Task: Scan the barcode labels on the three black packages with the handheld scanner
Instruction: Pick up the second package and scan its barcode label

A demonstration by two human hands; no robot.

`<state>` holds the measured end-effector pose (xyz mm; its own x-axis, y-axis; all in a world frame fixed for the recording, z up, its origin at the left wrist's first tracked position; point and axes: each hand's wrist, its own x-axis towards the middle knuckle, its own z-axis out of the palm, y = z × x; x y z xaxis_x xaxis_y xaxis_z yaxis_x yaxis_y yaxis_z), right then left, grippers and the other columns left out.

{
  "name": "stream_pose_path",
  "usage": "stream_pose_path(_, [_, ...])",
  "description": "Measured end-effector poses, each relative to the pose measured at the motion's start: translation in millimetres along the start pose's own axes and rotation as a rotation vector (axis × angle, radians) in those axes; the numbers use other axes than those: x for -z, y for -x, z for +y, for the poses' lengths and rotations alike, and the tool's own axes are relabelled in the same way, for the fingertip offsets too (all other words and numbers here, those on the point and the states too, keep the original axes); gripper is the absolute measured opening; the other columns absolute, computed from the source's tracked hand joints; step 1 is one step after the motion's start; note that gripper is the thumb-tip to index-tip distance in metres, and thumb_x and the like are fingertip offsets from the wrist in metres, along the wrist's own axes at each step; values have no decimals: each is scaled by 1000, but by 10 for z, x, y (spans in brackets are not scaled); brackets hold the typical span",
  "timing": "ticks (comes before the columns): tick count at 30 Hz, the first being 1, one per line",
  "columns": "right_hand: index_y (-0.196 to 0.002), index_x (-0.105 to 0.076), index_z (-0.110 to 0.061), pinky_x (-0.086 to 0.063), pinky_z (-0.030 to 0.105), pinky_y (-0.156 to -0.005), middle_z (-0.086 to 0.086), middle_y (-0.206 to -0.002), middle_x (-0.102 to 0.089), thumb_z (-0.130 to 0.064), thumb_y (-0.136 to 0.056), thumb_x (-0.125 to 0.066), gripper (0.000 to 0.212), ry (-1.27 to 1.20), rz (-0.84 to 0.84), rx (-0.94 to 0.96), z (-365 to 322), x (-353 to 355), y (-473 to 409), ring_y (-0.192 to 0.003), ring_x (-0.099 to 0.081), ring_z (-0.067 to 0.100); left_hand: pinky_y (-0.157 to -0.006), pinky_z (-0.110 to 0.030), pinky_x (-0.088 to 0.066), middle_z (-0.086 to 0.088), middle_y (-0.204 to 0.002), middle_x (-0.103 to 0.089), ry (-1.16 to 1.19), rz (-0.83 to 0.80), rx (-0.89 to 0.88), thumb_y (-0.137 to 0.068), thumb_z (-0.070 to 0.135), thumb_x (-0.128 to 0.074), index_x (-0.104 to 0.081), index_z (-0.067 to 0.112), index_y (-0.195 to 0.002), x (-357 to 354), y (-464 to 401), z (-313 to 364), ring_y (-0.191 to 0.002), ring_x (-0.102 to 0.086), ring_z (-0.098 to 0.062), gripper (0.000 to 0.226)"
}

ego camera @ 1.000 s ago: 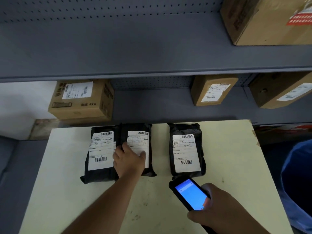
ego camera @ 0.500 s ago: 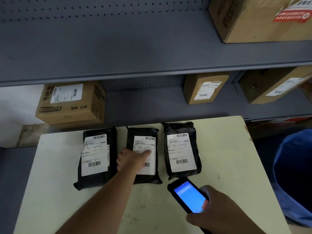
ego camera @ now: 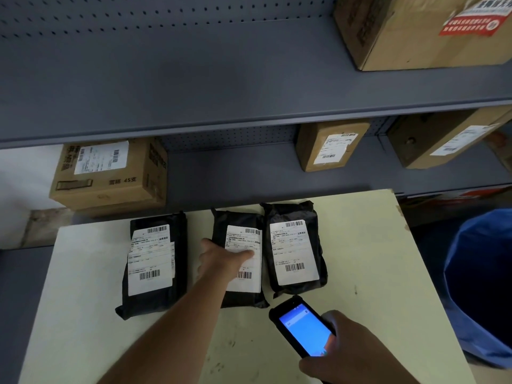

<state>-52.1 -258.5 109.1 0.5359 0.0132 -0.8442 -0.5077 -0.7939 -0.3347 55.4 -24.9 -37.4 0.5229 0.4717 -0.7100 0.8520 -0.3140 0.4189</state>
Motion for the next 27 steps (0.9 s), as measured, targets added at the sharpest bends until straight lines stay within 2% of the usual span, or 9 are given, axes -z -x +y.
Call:
stream_pose_path(4, [-123,-51,-34,-47,18,-69,-9,-98,-70,-51,-70,-78,63,-10,-4,8,-3,35,22,-87,-66,2,-91,-53,-61,-8,-120,-70,134,-35,50,-46,62,-92,-42,18,-140,50,-61,-76,-102,-72,-34,115])
stream_pose_path(7, [-121,-52,-34,-47,20,-70,-10,-99,-69,-52,-71,-79,60,-17,2,12,-4,41,46,-88,-66,3,-91,-51,-62,-8,-103,-80,233,-138,115,-59,57,-88,-69,12,-119,100,-90,-150,-92,-77,-33,78])
stream_pose_path(9, [-120,-53,-34,-48,20,-72,-10,-99,-69,-52,-70,-80,60,-18,5,16,-12,31,67,-90,-67,3,-93,-47,-61,-8,-99,-83,264,-235,136,-73,48,-87,-77,12,-112,153,-60,-163,-92,-78,-33,54])
stream_pose_path(13, [-118,-54,-34,-50,22,-77,-9,-100,-70,-52,-69,-81,59,-15,21,20,-47,-7,118,-91,-67,4,-76,-37,-58,-9,-103,-82,300,-301,90,-82,37,-87,-75,10,-113,238,-30,-218,-94,-77,-31,43])
stream_pose_path(17, [-117,-54,-33,-50,22,-78,-10,-101,-68,-52,-71,-81,57,1,25,30,-91,-57,178,-92,-66,4,-75,-35,-57,-9,-107,-80,336,-294,63,-81,36,-89,-73,12,-116,385,84,-268,-94,-75,-27,45])
stream_pose_path(20, [-115,-55,-33,-48,21,-74,-10,-100,-68,-53,-71,-81,56,16,42,37,-139,-82,260,-91,-66,4,-74,-34,-55,-6,-110,-79,372,-304,30,-83,32,-88,-72,15,-119,556,173,-277,-96,-73,-25,43])
stream_pose_path(22, [-113,-55,-32,-48,22,-73,-10,-99,-69,-54,-69,-80,56,31,57,46,-181,-88,315,-90,-67,4,-80,-36,-54,-5,-114,-79,389,-305,-22,-84,30,-87,-70,17,-121,685,217,-265,-100,-72,-25,44])
stream_pose_path(25, [-114,-55,-29,-49,22,-73,-9,-99,-69,-54,-69,-81,57,55,70,58,-261,-95,385,-89,-67,4,-76,-33,-51,-4,-114,-77,411,-314,-100,-86,24,-85,-67,20,-111,866,267,-229,-96,-70,-20,31])
stream_pose_path(27, [-117,-58,-25,-50,24,-73,-8,-99,-69,-55,-68,-81,62,61,92,69,-304,-113,419,-89,-68,6,-81,-34,-50,-3,-116,-78,425,-317,-142,-85,25,-87,-68,19,-116,966,275,-206,-99,-70,-21,37])
